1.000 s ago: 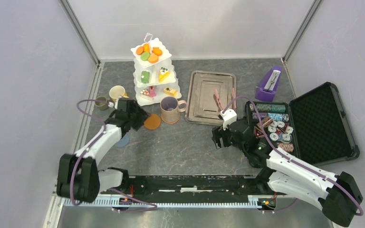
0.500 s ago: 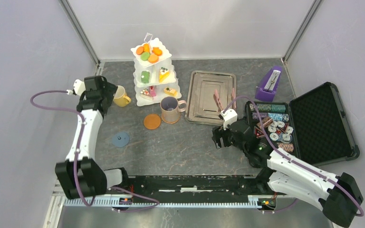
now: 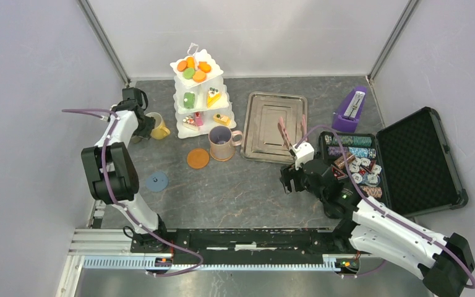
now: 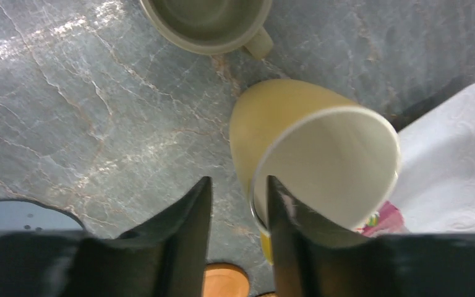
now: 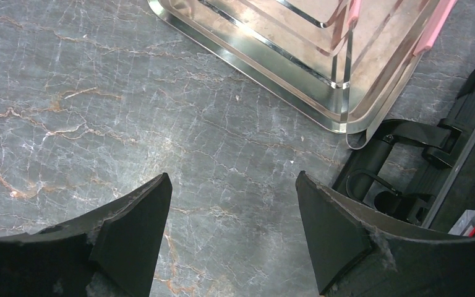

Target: Serve the afternoon tea

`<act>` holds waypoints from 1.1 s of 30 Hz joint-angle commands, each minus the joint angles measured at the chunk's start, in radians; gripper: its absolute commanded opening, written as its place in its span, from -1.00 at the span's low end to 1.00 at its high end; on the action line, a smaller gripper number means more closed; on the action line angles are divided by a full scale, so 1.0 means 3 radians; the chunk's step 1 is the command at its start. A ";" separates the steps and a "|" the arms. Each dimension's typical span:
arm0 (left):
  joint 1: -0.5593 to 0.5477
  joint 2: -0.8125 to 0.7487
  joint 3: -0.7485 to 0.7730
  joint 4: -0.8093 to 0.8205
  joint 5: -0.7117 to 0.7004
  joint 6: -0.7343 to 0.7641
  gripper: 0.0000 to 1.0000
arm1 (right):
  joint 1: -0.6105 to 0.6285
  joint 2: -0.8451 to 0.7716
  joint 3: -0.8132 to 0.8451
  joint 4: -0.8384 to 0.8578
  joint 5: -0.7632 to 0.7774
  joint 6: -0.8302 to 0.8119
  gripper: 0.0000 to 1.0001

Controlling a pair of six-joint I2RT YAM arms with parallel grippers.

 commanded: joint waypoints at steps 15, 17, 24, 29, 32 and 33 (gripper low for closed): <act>-0.0181 -0.1291 -0.0214 -0.0317 0.0244 0.1191 -0.95 | -0.0007 0.0117 -0.0023 0.0187 -0.0013 0.0000 0.63; -0.0440 -0.1419 -0.0248 -0.0540 0.0209 0.1376 -0.95 | -0.0007 0.0192 -0.0010 0.0239 -0.0071 0.0007 0.63; -0.1229 -0.1509 -0.0400 -0.0773 0.0189 0.1705 -0.95 | -0.0007 0.0389 0.0012 0.0429 -0.0213 0.0043 0.62; -0.1384 -0.1219 -0.0368 -0.0671 0.0297 0.1783 -0.95 | -0.0004 0.0413 0.0036 0.0438 -0.0273 0.0071 0.62; -0.1455 -0.1047 -0.0354 -0.0587 0.0377 0.1766 -0.95 | -0.0007 0.0361 0.0012 0.0402 -0.0232 0.0071 0.62; -0.1486 -0.1010 -0.0355 -0.0559 0.0390 0.1763 -0.95 | -0.0005 0.0334 -0.0001 0.0387 -0.0204 0.0075 0.62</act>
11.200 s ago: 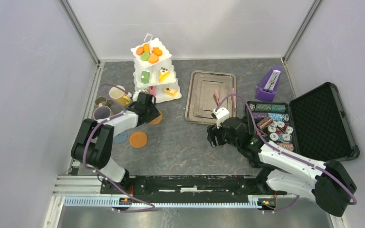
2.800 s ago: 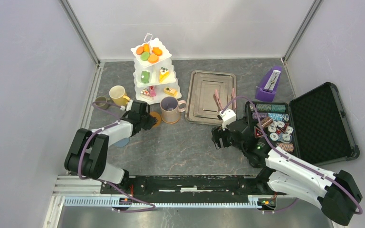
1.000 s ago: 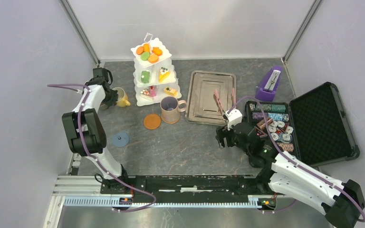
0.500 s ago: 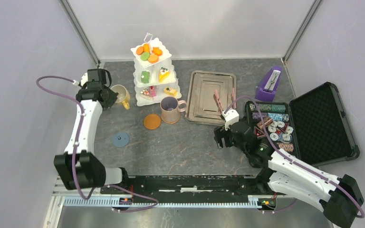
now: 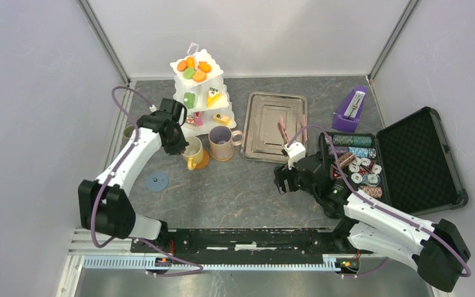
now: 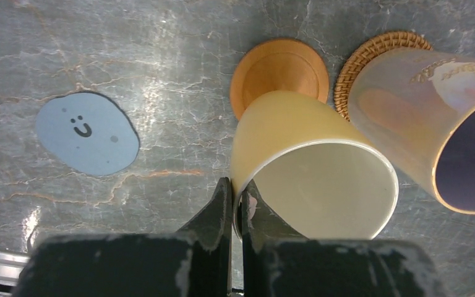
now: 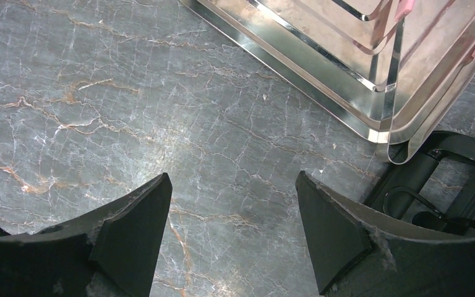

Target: Serve the afternoon tea

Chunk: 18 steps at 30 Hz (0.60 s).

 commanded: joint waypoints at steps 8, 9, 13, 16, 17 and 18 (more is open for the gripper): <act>-0.0180 0.0294 0.0154 0.0322 -0.0024 0.0094 -0.95 | -0.0007 -0.0167 -0.0011 0.0027 0.0104 0.0051 0.64; -0.0177 0.0305 0.0154 0.0326 -0.0086 0.0097 -0.95 | -0.0007 -0.0167 -0.0004 0.0023 0.0104 0.0047 0.64; -0.0174 0.0355 0.0147 0.0347 -0.0208 0.0077 -0.95 | -0.0007 -0.0179 0.0019 -0.0013 0.0135 0.0028 0.64; -0.0173 0.0407 0.0144 0.0373 -0.0176 0.0057 -0.95 | -0.0007 -0.0207 0.0020 -0.0035 0.0164 0.0015 0.64; -0.0173 0.0433 0.0144 0.0370 -0.0168 0.0043 -0.93 | -0.0007 -0.0212 0.0015 -0.0039 0.0172 0.0015 0.64; -0.0175 0.0453 0.0140 0.0372 -0.0164 0.0031 -0.91 | -0.0004 -0.0213 0.0014 -0.0040 0.0173 0.0016 0.64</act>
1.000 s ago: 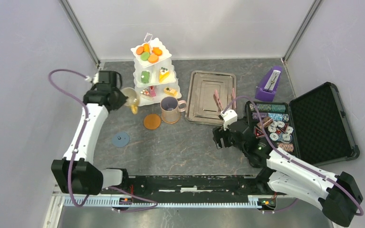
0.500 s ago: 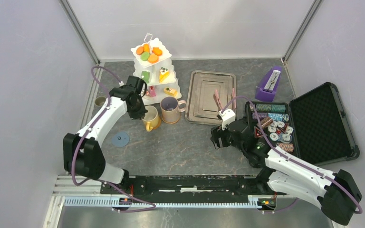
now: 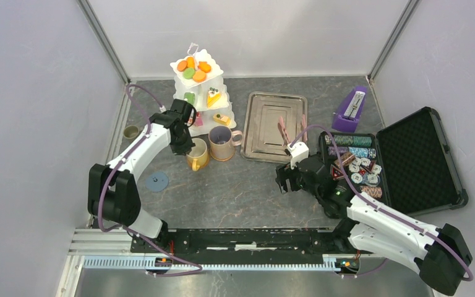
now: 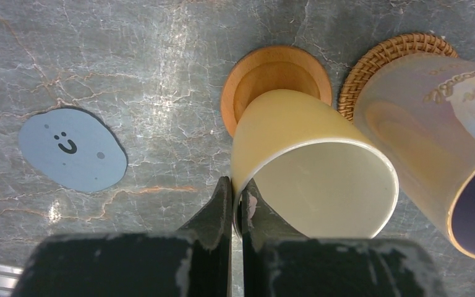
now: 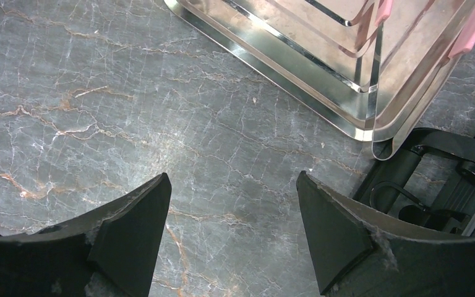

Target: Serve the afternoon tea

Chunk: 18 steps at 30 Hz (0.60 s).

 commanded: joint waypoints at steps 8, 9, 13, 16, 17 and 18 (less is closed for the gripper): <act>0.0010 0.0050 0.0110 0.0211 -0.0226 0.0007 -0.77 | -0.0007 -0.0086 0.0005 0.0032 0.0091 0.0003 0.64; 0.0014 0.0049 0.0107 0.0217 -0.0243 0.0016 -0.77 | -0.0007 -0.0082 0.0001 0.0030 0.0092 -0.0001 0.64; 0.0041 0.0099 0.0113 0.0213 -0.0247 0.0036 -0.75 | -0.0006 -0.0079 -0.0005 0.0037 0.0078 0.0001 0.64; 0.0059 0.0121 0.0068 0.0241 -0.0243 0.0028 -0.74 | -0.0007 -0.0081 -0.0020 0.0043 0.0074 0.0005 0.64; 0.0064 0.0135 0.0054 0.0244 -0.0243 0.0028 -0.73 | -0.0007 -0.0086 -0.0020 0.0043 0.0075 0.0005 0.64; 0.0064 0.0143 0.0048 0.0244 -0.0243 0.0030 -0.72 | -0.0009 -0.0092 -0.0025 0.0047 0.0074 0.0011 0.64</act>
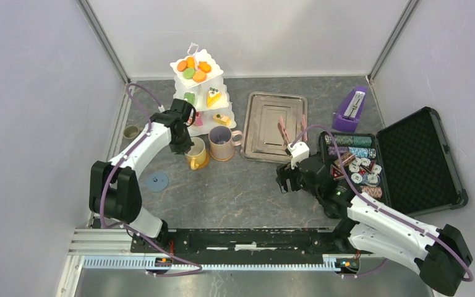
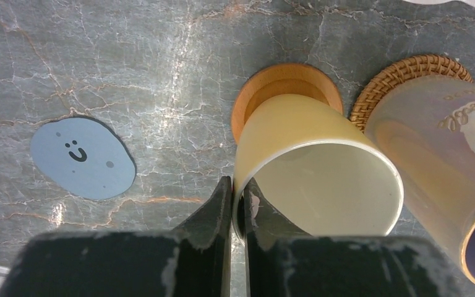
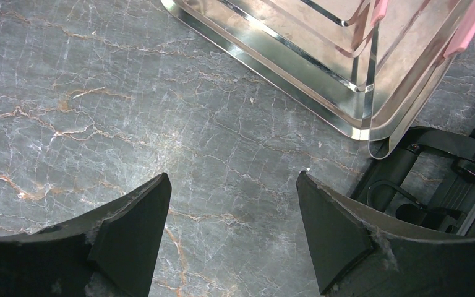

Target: Serve the afternoon tea

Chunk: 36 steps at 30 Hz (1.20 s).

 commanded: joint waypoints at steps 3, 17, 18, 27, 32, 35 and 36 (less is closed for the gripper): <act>0.0026 0.0026 0.0031 0.0167 -0.0098 0.0036 -0.62 | -0.0007 -0.0067 -0.0025 0.0058 0.0035 0.0013 0.64; 0.0030 -0.0527 0.0512 -0.0450 -0.0908 0.0259 0.33 | -0.0006 -0.0015 -0.0010 0.0095 -0.0013 0.0023 0.64; 0.0037 -0.0692 0.0443 -0.0413 -0.1061 0.0256 0.49 | -0.0007 -0.0011 -0.0016 0.0098 -0.0016 0.0023 0.64; 0.1407 -0.1972 -0.1148 0.0178 -0.0290 -0.0673 1.00 | -0.0004 0.0046 -0.0047 0.0190 -0.0106 0.0015 0.63; 0.1943 -0.1771 -0.1511 0.0375 -0.0043 -0.1030 1.00 | -0.0006 -0.0046 -0.0044 0.0090 -0.0050 -0.0028 0.63; 0.2113 -0.1393 -0.1523 0.0358 -0.0015 -0.1131 1.00 | -0.0006 -0.0133 -0.0078 0.0023 0.0019 -0.0034 0.63; 0.2156 -0.1263 -0.1524 0.0349 0.0017 -0.1165 1.00 | -0.0007 -0.0158 -0.0098 0.0015 0.0032 -0.0031 0.64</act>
